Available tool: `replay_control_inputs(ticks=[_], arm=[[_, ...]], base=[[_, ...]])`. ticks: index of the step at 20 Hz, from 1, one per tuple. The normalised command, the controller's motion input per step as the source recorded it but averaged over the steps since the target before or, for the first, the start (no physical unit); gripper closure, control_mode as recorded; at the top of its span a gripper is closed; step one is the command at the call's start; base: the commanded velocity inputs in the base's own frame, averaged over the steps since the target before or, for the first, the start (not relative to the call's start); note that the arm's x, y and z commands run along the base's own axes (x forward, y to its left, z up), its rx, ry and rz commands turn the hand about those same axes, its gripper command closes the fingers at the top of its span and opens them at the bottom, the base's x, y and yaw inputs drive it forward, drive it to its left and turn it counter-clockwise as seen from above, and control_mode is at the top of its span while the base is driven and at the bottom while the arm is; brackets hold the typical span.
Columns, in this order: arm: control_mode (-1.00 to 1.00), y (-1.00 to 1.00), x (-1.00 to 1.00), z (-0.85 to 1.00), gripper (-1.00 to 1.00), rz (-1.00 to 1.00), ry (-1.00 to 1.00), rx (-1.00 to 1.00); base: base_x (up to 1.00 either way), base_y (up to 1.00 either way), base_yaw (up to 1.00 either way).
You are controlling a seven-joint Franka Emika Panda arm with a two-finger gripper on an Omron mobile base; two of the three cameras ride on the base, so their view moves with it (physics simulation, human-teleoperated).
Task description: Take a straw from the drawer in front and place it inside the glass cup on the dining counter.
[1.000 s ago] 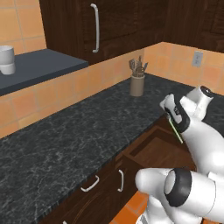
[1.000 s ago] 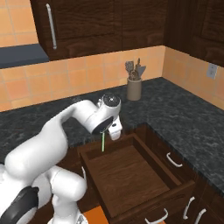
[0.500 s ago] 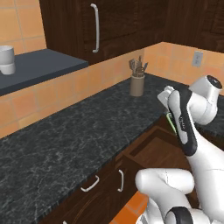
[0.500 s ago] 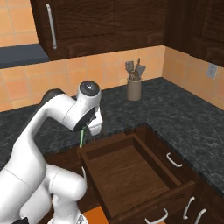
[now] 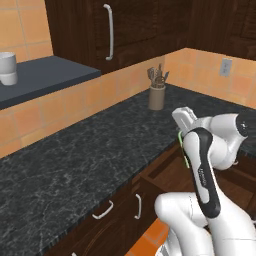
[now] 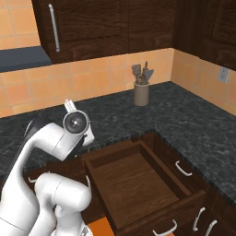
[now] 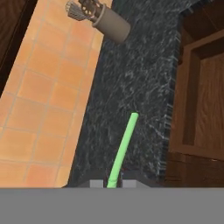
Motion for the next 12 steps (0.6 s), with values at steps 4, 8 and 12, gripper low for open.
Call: replay_control_inputs(ticks=[4,8,12], arm=[[-1.00,0.33,0.00,-0.03,1.00,-0.02,-0.08,-0.05],[-1.00,0.17,0.00,-0.01,1.00,0.00,-0.01,-0.03],[-1.00,0.12,-0.03,0.00,1.00,0.00,0.00,0.00]], base=[[0.00,0.00,0.00],[0.00,0.00,0.00],[0.00,0.00,0.00]])
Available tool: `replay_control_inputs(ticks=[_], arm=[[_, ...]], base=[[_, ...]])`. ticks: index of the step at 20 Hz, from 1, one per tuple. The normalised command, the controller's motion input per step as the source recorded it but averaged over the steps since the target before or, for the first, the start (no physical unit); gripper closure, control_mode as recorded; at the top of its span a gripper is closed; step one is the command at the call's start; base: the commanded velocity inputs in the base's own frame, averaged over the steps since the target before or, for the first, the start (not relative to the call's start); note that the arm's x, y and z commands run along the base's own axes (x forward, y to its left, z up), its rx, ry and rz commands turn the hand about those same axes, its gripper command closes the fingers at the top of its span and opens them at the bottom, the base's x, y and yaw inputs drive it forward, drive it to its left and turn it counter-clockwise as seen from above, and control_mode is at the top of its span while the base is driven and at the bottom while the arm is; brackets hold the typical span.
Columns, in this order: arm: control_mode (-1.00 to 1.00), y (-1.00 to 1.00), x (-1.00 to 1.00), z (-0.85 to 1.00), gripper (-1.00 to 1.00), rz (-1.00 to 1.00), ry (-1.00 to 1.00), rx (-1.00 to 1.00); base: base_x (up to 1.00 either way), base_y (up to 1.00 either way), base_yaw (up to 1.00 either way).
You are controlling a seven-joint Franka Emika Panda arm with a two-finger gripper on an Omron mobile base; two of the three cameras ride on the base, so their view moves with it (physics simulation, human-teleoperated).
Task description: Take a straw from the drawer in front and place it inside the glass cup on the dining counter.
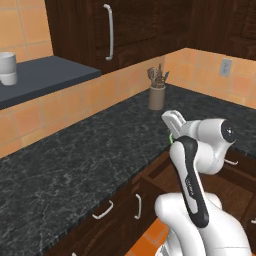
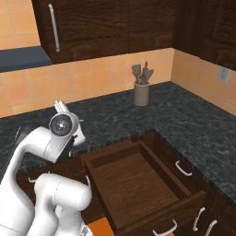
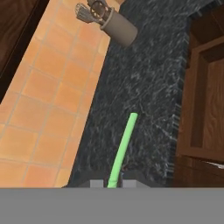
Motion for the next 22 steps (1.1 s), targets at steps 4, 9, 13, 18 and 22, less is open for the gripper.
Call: replay_control_inputs(ticks=[4,9,13,18,22], arm=[[1.00,0.08,-0.04,0.00,1.00,0.00,-0.01,0.00],[1.00,0.00,0.00,0.00,1.00,0.00,0.00,0.00],[1.00,0.00,0.00,0.00,1.00,0.00,0.00,0.00],[1.00,0.00,0.00,0.00,1.00,0.00,0.00,0.00],[1.00,0.00,0.00,0.00,1.00,0.00,0.00,0.00]], base=[[-0.24,0.24,0.00],[-0.60,0.25,-0.09],[-0.66,0.04,-0.25],[-0.64,0.00,-0.39],[-0.59,0.00,-0.50]])
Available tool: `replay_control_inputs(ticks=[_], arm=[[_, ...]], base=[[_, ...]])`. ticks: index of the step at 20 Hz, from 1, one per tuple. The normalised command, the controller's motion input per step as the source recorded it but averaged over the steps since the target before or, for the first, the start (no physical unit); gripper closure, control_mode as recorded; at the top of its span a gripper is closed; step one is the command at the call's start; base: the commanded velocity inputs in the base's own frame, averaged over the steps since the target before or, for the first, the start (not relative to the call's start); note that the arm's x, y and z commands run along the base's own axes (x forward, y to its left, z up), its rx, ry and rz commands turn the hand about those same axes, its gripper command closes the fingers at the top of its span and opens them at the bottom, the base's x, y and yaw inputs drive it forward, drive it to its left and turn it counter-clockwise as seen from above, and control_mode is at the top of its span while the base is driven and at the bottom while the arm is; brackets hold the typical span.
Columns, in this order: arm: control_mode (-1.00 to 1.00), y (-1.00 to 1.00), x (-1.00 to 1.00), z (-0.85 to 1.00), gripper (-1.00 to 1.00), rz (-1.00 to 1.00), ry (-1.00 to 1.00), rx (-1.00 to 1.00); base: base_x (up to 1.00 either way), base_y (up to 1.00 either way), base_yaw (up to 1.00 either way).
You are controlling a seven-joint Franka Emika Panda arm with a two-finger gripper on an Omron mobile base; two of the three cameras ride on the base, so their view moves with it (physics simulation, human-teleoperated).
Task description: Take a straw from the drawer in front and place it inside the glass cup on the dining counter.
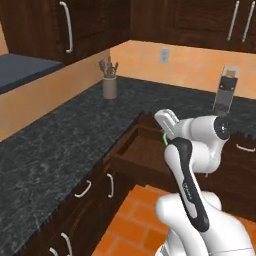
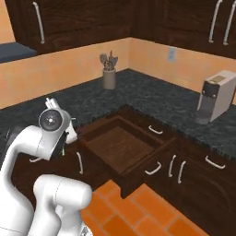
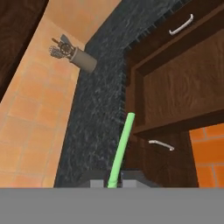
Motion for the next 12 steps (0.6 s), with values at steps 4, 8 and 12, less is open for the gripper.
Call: replay_control_inputs(ticks=[4,8,12], arm=[[1.00,0.00,0.00,0.00,1.00,0.00,0.00,0.00],[1.00,0.00,0.00,0.00,1.00,0.00,0.00,0.00],[1.00,0.00,0.00,0.00,1.00,0.00,0.00,0.00]], base=[[-0.45,-0.05,-0.61],[-0.17,-0.04,-0.71],[-0.07,-0.04,-0.74]])
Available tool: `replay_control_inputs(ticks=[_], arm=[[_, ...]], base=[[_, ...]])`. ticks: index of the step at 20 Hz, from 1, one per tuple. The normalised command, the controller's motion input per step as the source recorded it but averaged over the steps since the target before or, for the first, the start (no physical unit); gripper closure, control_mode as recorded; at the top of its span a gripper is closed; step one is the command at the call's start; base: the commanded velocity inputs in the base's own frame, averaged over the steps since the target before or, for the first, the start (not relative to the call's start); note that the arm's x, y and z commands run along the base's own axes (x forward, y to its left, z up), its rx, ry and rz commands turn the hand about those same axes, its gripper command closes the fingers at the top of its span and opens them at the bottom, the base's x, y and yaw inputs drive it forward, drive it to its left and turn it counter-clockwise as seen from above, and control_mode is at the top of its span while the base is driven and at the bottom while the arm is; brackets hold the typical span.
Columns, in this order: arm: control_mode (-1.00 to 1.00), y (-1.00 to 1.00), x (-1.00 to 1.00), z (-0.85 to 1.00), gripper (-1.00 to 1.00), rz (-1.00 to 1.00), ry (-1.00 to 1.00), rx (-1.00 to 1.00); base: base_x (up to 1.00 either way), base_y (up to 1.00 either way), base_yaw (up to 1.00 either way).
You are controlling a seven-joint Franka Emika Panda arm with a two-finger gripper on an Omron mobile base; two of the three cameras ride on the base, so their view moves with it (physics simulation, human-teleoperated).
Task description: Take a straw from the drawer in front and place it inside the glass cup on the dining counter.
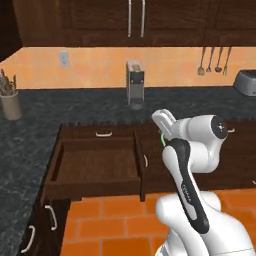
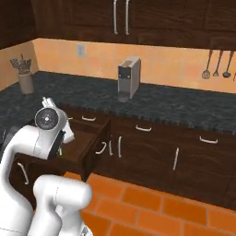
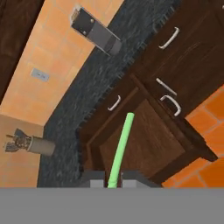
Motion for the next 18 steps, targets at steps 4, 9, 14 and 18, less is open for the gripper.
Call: replay_control_inputs(ticks=[4,9,14,18], arm=[[1.00,0.00,0.00,0.00,1.00,0.00,0.00,0.00],[1.00,0.00,0.00,0.00,1.00,0.00,0.00,0.00],[1.00,0.00,0.00,0.00,1.00,0.00,0.00,0.00],[1.00,0.00,0.00,0.00,1.00,0.00,0.00,0.00]], base=[[-0.05,-0.07,-0.76],[-0.07,-0.12,-0.74],[0.00,-0.16,-0.72],[0.09,-0.17,-0.61]])
